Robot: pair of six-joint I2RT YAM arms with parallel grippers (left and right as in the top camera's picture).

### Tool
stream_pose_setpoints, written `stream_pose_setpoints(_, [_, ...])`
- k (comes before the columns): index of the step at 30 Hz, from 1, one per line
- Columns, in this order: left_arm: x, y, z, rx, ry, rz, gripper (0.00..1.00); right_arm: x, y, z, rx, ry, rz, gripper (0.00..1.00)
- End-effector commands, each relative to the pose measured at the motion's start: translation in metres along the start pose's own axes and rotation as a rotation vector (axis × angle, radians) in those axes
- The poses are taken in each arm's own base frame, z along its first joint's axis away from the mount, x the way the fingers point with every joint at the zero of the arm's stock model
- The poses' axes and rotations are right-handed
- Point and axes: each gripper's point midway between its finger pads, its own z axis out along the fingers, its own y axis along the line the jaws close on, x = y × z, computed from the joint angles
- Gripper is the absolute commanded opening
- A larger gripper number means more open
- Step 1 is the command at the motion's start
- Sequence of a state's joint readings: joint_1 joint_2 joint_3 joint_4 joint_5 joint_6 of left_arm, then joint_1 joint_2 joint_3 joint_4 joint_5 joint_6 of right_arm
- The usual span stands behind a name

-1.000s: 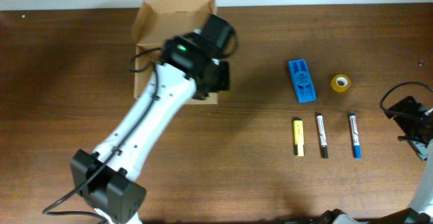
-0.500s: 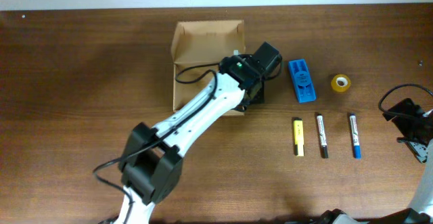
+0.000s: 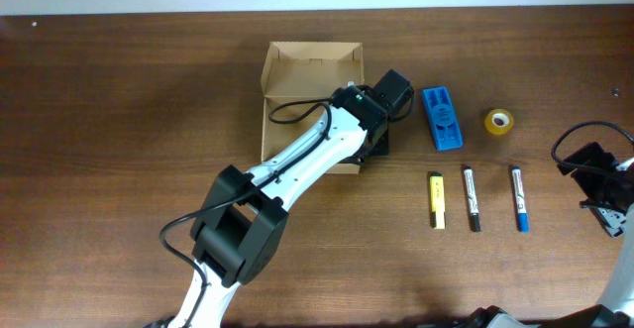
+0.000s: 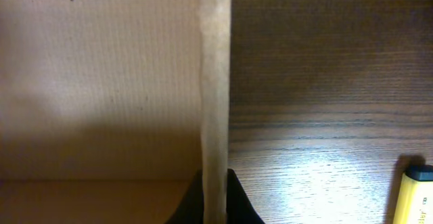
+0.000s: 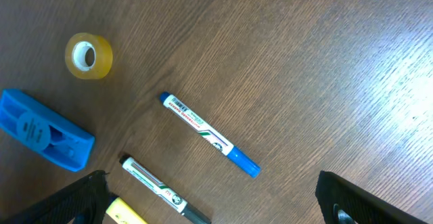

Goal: Pack container
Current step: 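Drag the box with the left gripper toward the table center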

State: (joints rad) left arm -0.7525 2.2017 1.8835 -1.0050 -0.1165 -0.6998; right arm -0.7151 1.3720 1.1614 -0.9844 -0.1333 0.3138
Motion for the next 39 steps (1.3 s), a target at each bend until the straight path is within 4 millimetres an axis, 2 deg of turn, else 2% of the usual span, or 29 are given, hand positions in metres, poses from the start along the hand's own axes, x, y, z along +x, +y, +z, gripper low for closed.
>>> stream_pose_setpoints(1, [-0.003, -0.002, 0.001, 0.002, -0.009, 0.015, 0.04, -0.007, 0.004, -0.004, -0.02, -0.014, 0.001, 0.99])
stream_pose_setpoints(3, [-0.003, -0.002, 0.001, 0.002, -0.009, 0.015, 0.04, -0.007, 0.004, -0.004, -0.021, -0.014, 0.001, 0.99])
stream_pose_setpoints(4, [-0.003, -0.002, 0.001, 0.002, -0.009, 0.015, 0.09, -0.007, 0.004, -0.004, -0.02, -0.014, 0.001, 0.99])
stream_pose_setpoints(7, [-0.004, -0.002, 0.0, 0.003, -0.009, 0.015, 0.59, -0.007, 0.004, -0.004, -0.021, -0.014, 0.001, 0.99])
stream_pose_setpoints(8, [-0.004, -0.002, 0.0, 0.004, -0.011, 0.016, 0.87, -0.007, 0.004, -0.004, -0.021, -0.013, 0.001, 0.99])
stream_pose_setpoints(9, [-0.005, -0.003, -0.001, 0.005, -0.012, 0.021, 1.0, -0.007, 0.004, -0.004, -0.021, -0.013, 0.001, 0.99])
stream_pose_setpoints(13, [-0.012, -0.006, -0.014, 0.013, -0.024, 0.058, 1.0, -0.007, 0.004, -0.004, -0.021, -0.013, 0.001, 0.99])
stream_pose_setpoints(16, [-0.023, -0.005, -0.035, -0.003, -0.054, 0.06, 1.0, -0.007, 0.004, -0.004, -0.021, -0.013, 0.001, 0.99])
stream_pose_setpoints(21, [-0.054, 0.004, -0.096, -0.063, -0.172, 0.102, 1.0, -0.006, 0.003, -0.004, -0.015, -0.009, 0.002, 0.99])
stream_pose_setpoints(26, [-0.077, 0.04, -0.159, -0.192, -0.287, 0.102, 1.0, -0.004, 0.008, -0.004, -0.024, -0.004, -0.026, 0.99])
stream_pose_setpoints(29, [-0.085, 0.073, -0.187, -0.261, -0.314, 0.062, 1.0, 0.001, 0.028, -0.004, -0.048, -0.003, -0.128, 0.99])
stream_pose_setpoints(32, [-0.093, 0.112, -0.204, -0.317, -0.313, 0.006, 1.0, 0.008, 0.062, -0.01, -0.092, -0.011, -0.298, 0.99])
stream_pose_setpoints(34, [-0.1, 0.133, -0.207, -0.316, -0.299, -0.009, 1.0, 0.013, 0.087, -0.015, -0.122, -0.019, -0.414, 0.96])
stream_pose_setpoints(39, [-0.117, 0.194, -0.207, -0.357, -0.283, -0.143, 1.0, 0.015, 0.143, -0.03, -0.145, -0.022, -0.615, 0.95])
